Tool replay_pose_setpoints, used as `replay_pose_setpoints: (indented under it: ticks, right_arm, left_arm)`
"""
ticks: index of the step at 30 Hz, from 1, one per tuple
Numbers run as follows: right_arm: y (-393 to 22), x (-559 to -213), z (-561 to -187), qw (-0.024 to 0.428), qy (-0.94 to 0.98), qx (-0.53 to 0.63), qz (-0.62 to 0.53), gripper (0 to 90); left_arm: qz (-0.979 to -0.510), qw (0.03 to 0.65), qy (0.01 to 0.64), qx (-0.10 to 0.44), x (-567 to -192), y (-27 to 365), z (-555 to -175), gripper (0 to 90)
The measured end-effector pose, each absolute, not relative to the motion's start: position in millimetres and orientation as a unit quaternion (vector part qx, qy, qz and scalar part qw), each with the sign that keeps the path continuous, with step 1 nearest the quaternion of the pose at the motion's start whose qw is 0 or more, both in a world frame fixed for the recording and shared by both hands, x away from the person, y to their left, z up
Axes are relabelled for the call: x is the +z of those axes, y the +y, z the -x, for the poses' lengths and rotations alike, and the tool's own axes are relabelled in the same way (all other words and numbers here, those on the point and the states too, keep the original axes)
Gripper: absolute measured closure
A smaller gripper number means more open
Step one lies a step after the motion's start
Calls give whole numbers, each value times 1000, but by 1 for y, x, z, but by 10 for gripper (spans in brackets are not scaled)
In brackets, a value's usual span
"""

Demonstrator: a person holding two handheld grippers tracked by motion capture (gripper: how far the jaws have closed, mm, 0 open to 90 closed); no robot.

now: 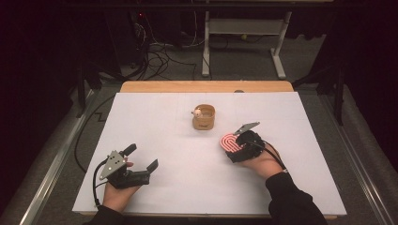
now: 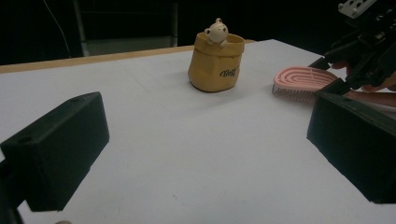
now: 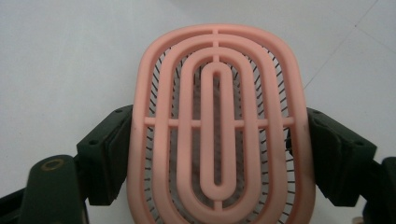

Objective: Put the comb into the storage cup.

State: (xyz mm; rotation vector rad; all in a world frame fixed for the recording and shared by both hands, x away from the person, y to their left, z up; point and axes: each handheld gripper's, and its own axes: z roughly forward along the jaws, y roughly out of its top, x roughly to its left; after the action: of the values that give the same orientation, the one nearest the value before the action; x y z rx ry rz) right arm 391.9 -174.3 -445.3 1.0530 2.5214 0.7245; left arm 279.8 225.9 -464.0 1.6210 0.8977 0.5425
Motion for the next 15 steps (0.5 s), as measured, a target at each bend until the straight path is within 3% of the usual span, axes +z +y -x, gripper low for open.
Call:
replay_pose_setpoints:
  ticks: [15]
  right_arm:
    - [-174,-447,-392,161,877,257,-374,195]
  left_arm:
    - [-689,570,383,232,-464,226,-280,0]
